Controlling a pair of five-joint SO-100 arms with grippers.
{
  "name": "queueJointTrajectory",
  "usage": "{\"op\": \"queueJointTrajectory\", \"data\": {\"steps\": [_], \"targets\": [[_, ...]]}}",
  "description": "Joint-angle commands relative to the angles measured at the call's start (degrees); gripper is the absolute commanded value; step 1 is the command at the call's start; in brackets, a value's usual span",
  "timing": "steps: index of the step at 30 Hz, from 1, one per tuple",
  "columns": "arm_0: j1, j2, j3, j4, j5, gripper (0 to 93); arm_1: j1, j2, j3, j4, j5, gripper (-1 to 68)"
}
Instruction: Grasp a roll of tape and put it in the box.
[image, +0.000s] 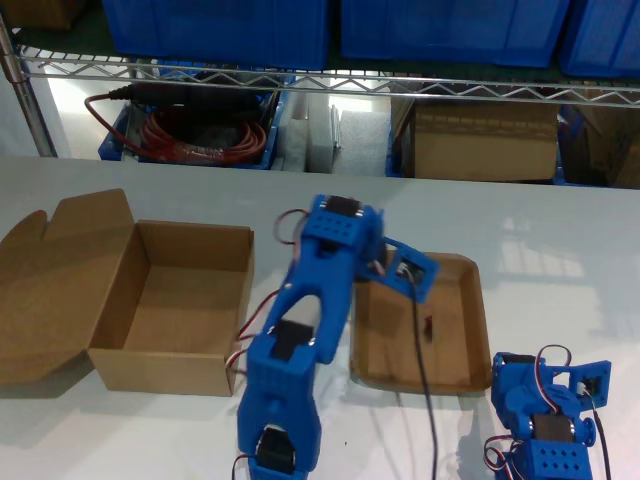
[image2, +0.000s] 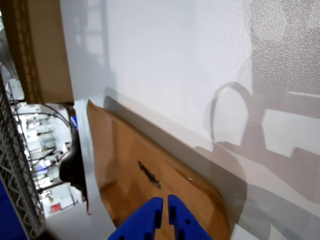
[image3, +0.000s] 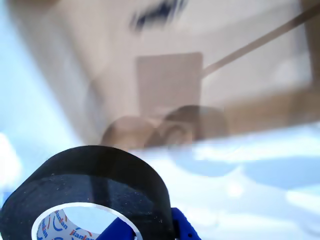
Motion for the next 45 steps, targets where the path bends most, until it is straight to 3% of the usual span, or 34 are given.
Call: {"op": "queueJointTrajectory", "data": {"steps": [1,15,22,29,30,33,36,45], "targets": [[-6.1,12.0,5.8,-3.1,0.5,-0.1,-0.2,0.4,0.8,-0.3,0.2,0.3],[-33.0,31.9,19.2,-5.3,2.9,-0.1,-0.2,0.4,0.8,-0.3,0.2,0.3],[-41.7,30.4,22.9,-6.2,1.8,-0.1,-0.2,0.4,0.8,-0.3,0.2,0.3],[-42.5,28.9,24.4,-8.1,1.3,-0.1,-0.2,0.4,0.8,-0.3,0.2,0.3],[-42.5,28.7,24.4,-8.3,0.7,1.9,-0.2,0.4,0.8,-0.3,0.2,0.3],[-42.2,28.4,24.4,-8.3,0.4,20.0,-0.2,0.4,0.8,-0.3,0.2,0.3],[-42.1,28.1,24.4,-8.3,0.2,26.3,-0.2,0.4,0.8,-0.3,0.2,0.3],[-38.3,32.3,25.5,-8.3,-1.8,25.1,-0.2,0.4,0.8,-0.3,0.2,0.3]]}}
